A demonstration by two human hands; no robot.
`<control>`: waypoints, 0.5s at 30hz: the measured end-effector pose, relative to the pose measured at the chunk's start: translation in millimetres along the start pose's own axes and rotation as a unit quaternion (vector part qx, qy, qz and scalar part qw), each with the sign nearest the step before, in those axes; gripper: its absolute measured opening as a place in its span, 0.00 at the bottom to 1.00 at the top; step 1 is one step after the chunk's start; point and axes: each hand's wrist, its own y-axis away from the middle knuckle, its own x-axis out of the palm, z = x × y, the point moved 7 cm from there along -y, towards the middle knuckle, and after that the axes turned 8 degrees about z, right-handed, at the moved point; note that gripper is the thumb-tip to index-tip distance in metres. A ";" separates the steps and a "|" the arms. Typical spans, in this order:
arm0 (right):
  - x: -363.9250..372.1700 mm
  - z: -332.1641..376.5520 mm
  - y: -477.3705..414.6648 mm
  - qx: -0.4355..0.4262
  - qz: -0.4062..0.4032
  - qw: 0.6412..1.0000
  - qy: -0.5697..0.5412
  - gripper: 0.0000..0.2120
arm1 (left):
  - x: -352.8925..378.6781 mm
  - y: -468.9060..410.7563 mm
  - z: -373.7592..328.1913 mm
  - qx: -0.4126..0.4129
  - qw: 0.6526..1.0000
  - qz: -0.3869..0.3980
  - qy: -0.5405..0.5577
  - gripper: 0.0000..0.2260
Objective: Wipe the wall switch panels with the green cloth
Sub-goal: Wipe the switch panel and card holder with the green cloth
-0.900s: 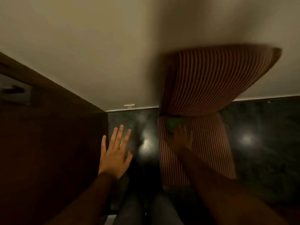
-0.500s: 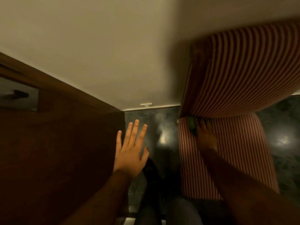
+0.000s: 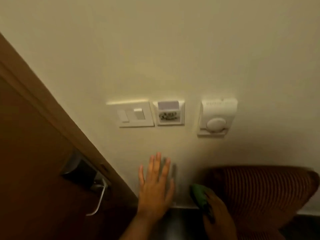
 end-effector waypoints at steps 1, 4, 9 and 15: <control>-18.6 27.1 -16.9 -0.022 -0.038 0.999 -0.022 0.21 | -34.3 -28.2 0.6 -0.001 0.999 -0.046 0.001 0.39; -66.8 97.0 -53.4 -0.095 -0.164 0.981 -0.046 0.14 | -138.1 -98.3 2.1 0.019 0.981 -0.193 0.006 0.38; -108.5 159.5 -111.4 -0.071 -0.265 0.961 -0.035 0.26 | -276.7 -188.8 8.5 0.055 0.931 -0.361 0.004 0.36; -100.3 182.3 -149.3 -0.062 -0.329 0.941 -0.053 0.33 | -325.0 -249.9 12.6 0.075 0.923 -0.370 -0.077 0.31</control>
